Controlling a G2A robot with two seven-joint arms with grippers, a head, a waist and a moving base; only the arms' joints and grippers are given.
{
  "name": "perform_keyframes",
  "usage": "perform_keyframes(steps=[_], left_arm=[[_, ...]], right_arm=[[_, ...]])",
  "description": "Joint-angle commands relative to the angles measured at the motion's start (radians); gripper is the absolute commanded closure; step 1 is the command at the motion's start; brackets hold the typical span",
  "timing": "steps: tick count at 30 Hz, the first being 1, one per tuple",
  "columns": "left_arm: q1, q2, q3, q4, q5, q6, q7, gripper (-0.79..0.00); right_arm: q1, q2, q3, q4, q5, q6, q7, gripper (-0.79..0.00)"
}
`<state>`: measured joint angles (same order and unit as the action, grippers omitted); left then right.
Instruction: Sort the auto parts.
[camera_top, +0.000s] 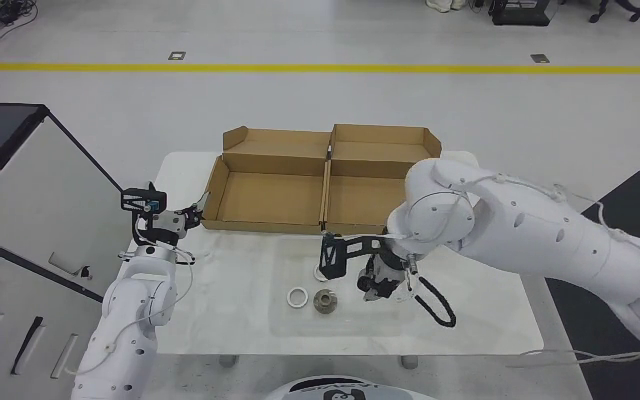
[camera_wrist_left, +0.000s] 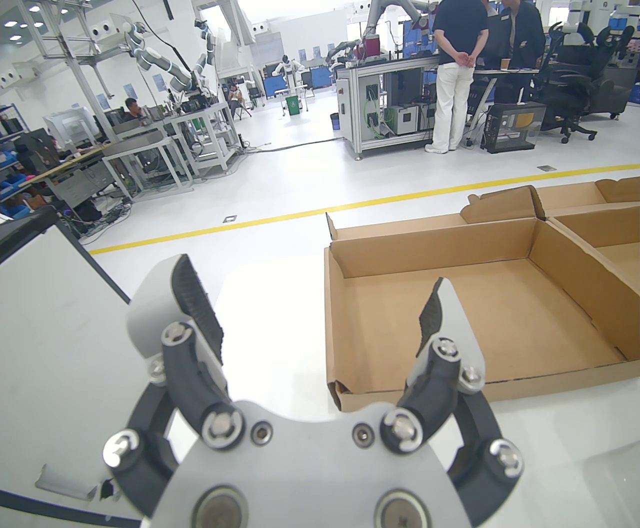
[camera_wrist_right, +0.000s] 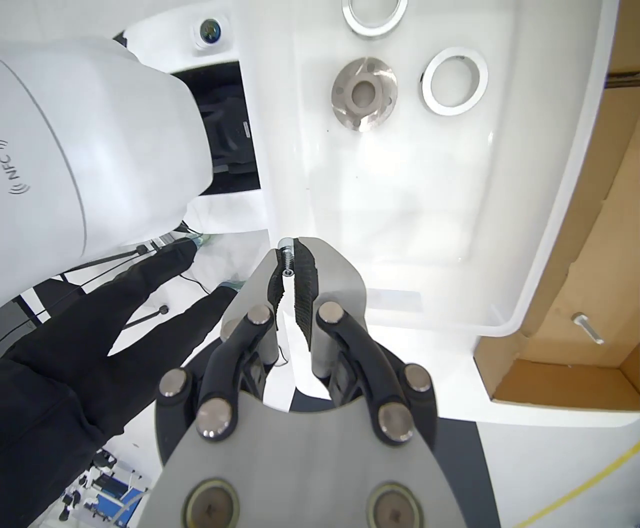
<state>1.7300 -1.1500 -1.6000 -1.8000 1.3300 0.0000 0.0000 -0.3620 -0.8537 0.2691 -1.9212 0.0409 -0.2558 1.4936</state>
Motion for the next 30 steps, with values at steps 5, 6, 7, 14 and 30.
perform_keyframes(steps=[5, 6, 7, 14, 30], left_arm=[[0.000, 0.000, 0.000, 0.000, 0.000, 0.000, 0.000, -0.785], [0.000, 0.000, 0.000, 0.000, 0.000, 0.000, 0.000, -0.785], [0.000, 0.000, 0.000, 0.000, 0.000, 0.000, 0.000, -0.785], [0.000, 0.000, 0.000, 0.000, 0.000, 0.000, 0.000, -0.785], [0.000, 0.000, 0.000, 0.000, 0.000, 0.000, 0.000, -0.785]], right_arm=[[-0.066, 0.055, 0.093, 0.021, 0.064, -0.098, -0.090, 0.000], [-0.079, 0.065, 0.110, 0.028, 0.075, -0.121, -0.109, 0.000], [-0.092, 0.075, 0.128, 0.035, 0.086, -0.143, -0.124, 0.000], [-0.194, 0.138, 0.258, 0.081, 0.174, -0.339, -0.268, 0.000], [-0.335, 0.242, 0.357, 0.127, 0.214, -0.757, -0.686, 0.000]])
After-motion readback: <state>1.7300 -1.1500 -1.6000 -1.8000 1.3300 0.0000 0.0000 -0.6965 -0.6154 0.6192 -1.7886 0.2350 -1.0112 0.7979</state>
